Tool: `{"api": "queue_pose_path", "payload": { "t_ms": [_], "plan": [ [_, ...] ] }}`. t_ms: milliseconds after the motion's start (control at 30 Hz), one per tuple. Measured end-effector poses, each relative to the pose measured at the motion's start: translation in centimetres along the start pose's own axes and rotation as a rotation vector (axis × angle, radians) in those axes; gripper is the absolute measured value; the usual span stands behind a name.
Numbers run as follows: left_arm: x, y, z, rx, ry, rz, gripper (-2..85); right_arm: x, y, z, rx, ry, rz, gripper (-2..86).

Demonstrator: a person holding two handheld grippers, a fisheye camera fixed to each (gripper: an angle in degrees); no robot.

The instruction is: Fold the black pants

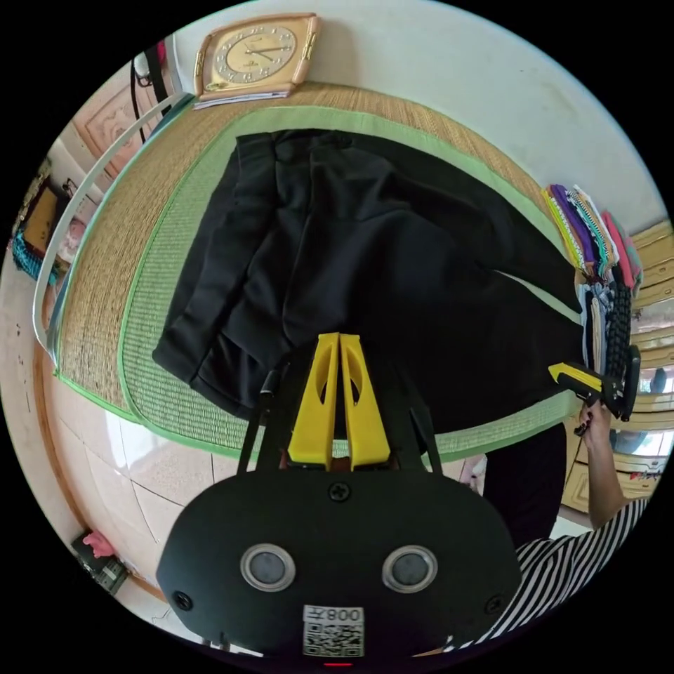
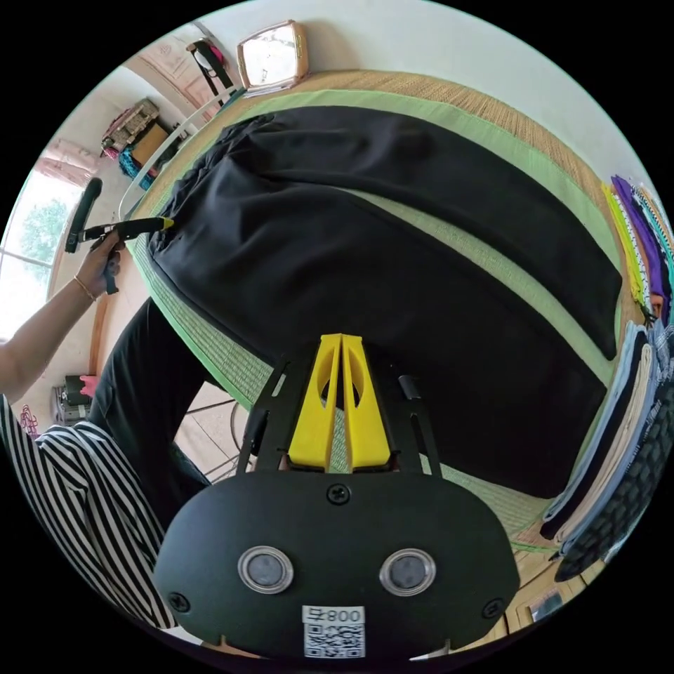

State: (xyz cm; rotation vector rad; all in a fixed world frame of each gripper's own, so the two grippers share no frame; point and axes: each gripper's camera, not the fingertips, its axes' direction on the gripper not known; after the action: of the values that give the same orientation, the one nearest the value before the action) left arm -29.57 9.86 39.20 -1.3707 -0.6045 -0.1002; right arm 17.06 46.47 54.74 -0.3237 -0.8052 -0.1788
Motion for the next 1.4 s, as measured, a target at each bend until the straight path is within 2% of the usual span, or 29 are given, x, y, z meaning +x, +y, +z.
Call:
{"api": "queue_pose_path", "payload": {
  "t_ms": [133, 333, 467, 600, 733, 867, 1100, 1400],
  "plan": [
    [-3.4, 1.1, -1.6, -0.004, 0.100, -0.026, 0.1, -1.0, -2.5, 2.0, -0.034, -0.029, -0.044, 0.1],
    [-8.1, 1.8, -7.2, 0.133, 0.161, -0.030, 0.1, -2.6, -6.6, 5.7, -0.070, -0.060, -0.109, 0.1],
    [-11.9, 1.7, -7.8, 0.031, 0.095, -0.074, 0.2, -3.8, -10.8, 7.2, -0.039, -0.116, -0.164, 0.1],
    [-14.6, 2.1, -10.7, 0.084, 0.202, -0.106, 0.4, -5.9, -15.2, 11.3, -0.127, -0.156, -0.247, 0.1],
    [-15.7, 1.0, -14.4, 0.199, 0.313, -0.005, 1.0, -5.3, -17.0, 13.0, -0.150, -0.194, -0.247, 0.1],
    [-16.8, -3.2, -17.6, 0.260, 0.399, 0.147, 3.8, -3.5, -19.3, 11.5, -0.057, -0.205, -0.256, 0.2],
    [-17.0, -11.7, -20.9, 0.151, 0.233, 0.257, 7.6, 1.7, -27.9, 9.7, 0.076, -0.119, -0.196, 1.5],
    [-15.5, -17.4, -24.5, 0.069, 0.117, 0.340, 7.8, 4.0, -37.5, 11.1, 0.064, 0.016, -0.206, 3.0]
  ]
}}
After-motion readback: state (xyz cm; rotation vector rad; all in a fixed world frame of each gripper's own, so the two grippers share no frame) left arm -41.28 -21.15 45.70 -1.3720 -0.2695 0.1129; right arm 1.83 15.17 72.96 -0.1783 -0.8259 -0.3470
